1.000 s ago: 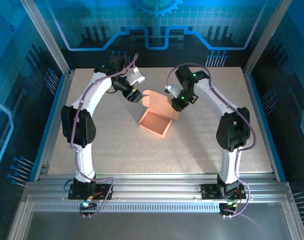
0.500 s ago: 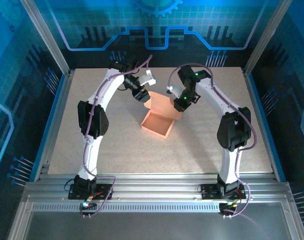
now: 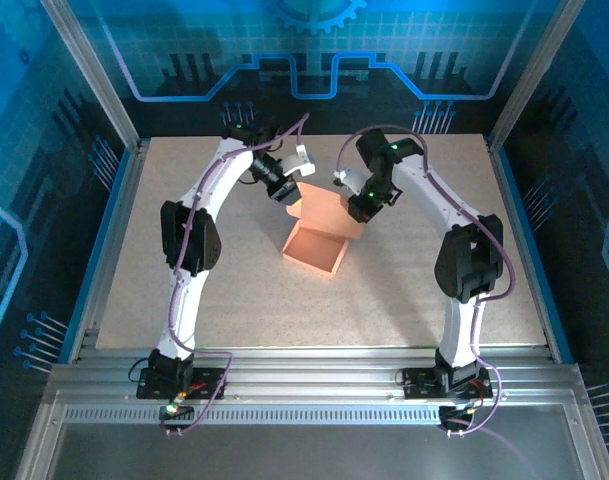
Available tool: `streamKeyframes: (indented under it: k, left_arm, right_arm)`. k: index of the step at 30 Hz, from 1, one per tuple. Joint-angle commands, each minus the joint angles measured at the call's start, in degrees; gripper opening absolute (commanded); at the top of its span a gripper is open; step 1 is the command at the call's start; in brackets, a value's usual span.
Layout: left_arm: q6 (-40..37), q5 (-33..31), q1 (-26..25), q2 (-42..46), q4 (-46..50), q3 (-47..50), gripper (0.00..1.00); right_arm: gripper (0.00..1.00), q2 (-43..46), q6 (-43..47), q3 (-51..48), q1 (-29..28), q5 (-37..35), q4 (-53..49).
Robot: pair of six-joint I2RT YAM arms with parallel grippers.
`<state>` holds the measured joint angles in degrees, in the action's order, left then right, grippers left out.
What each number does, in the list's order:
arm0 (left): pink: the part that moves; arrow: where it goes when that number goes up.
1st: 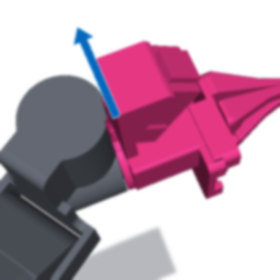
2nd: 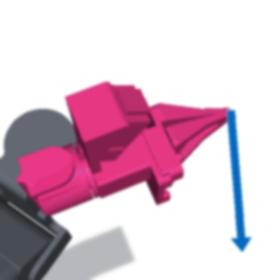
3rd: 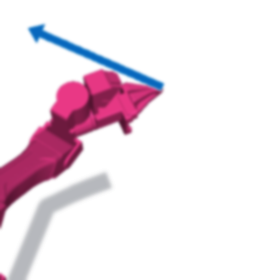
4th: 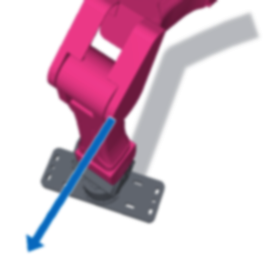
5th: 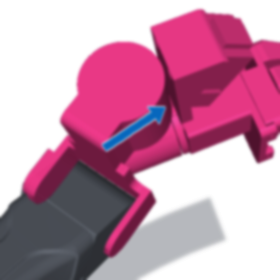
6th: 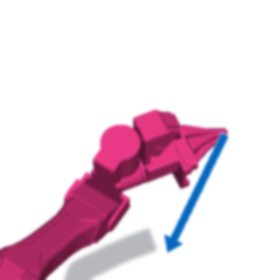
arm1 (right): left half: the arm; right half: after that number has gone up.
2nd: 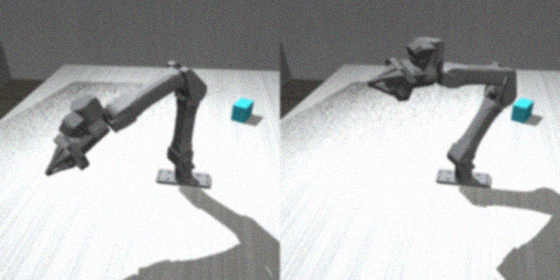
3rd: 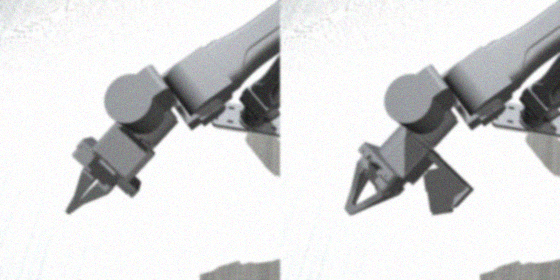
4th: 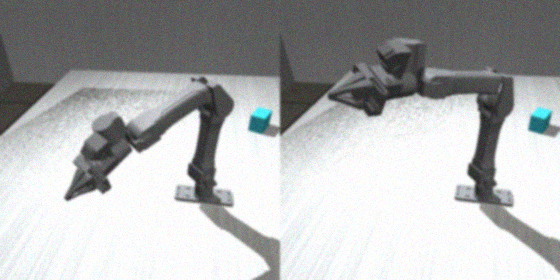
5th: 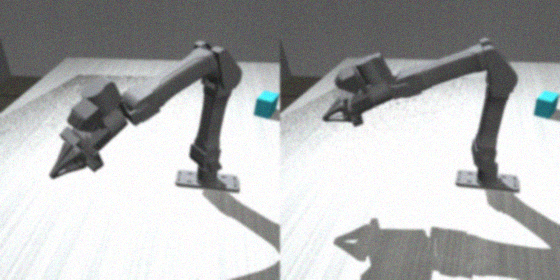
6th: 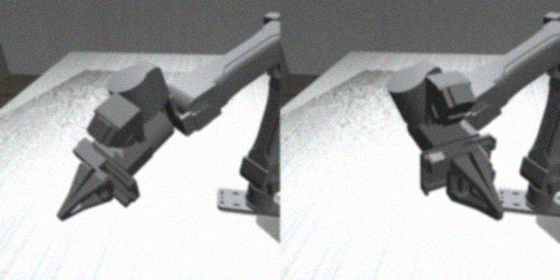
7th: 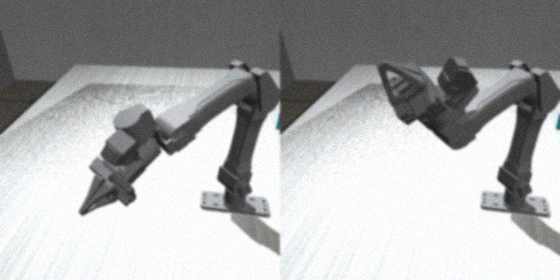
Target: Fold the paper box
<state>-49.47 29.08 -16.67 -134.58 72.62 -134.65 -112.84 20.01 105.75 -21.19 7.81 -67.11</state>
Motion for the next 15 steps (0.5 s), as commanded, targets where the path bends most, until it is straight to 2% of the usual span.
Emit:
streamKeyframes:
  k: [1,4,11,15]
  left_arm:
    - [0.2,2.8,-0.5,-0.9,1.1,-2.3,0.24]
    - [0.7,2.3,-0.5,-1.0,0.4,-2.3,0.21]
    - [2.4,1.9,-0.5,-1.1,0.1,-2.4,0.0]
    - [4.6,1.9,-0.5,-0.7,-0.2,-1.9,0.0]
  right_arm:
    - [0.0,0.4,0.9,1.4,0.4,1.2,-2.0]
    - [0.0,0.5,0.9,1.4,0.4,0.9,-2.0]
    - [0.0,0.8,-0.7,1.5,0.2,-0.7,-1.3]
    - [0.0,2.1,-5.7,0.8,0.1,-4.2,1.5]
